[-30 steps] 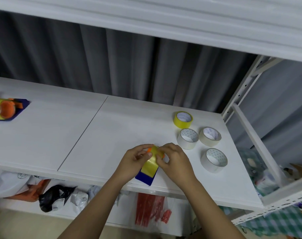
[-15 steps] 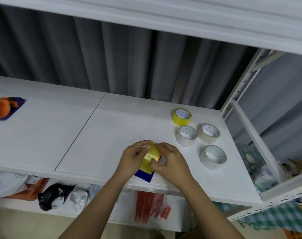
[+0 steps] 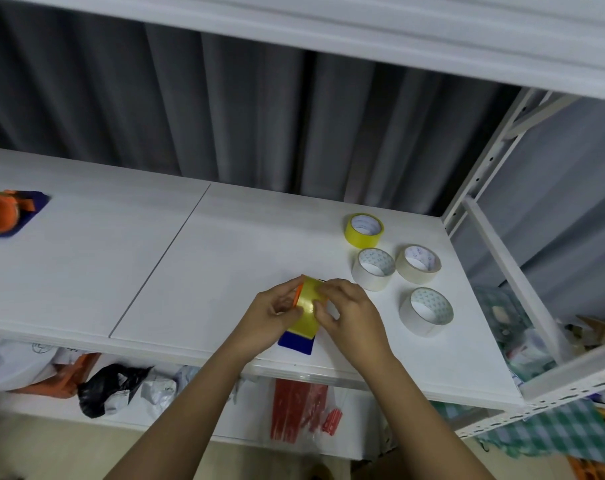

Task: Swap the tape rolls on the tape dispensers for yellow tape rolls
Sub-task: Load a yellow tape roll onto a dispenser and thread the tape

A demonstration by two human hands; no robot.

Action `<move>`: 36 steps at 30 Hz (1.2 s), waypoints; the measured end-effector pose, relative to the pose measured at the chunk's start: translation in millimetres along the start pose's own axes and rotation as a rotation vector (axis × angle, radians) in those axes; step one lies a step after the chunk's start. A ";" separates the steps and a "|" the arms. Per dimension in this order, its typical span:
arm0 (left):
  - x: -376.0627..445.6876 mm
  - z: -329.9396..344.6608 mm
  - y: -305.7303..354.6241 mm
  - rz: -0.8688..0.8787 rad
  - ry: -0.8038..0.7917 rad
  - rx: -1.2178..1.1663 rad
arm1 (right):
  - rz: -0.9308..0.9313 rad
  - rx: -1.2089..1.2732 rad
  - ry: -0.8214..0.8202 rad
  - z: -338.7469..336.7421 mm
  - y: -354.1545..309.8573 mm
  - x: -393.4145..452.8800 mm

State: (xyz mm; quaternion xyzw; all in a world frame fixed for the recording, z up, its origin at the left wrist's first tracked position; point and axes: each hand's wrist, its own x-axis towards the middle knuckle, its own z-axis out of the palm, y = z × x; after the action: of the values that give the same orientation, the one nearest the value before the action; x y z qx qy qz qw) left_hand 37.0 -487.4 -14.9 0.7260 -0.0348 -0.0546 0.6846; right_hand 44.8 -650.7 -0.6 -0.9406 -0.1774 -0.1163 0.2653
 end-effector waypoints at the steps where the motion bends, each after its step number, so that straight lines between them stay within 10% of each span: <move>1: 0.3 0.9 -0.4 0.003 0.006 0.006 | -0.001 -0.018 -0.005 -0.5 0.0 -3.0; 20: 9.7 21.5 5.8 0.020 0.218 0.064 | 0.009 -0.064 -0.189 10.1 6.4 -9.5; 31: 0.7 -4.7 2.3 -0.034 -0.058 0.047 | 0.287 0.611 -0.345 -7.2 17.6 19.1; 36: 2.2 -2.1 -0.2 0.003 0.012 0.020 | 0.043 0.245 -0.028 -5.0 11.4 15.4</move>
State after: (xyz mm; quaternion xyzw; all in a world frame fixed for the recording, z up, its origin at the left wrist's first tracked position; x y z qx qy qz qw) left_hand 39.4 -485.5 -15.0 0.7332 -0.0324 -0.0489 0.6775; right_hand 62.7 -658.3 3.2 -0.9063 -0.1736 -0.0747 0.3779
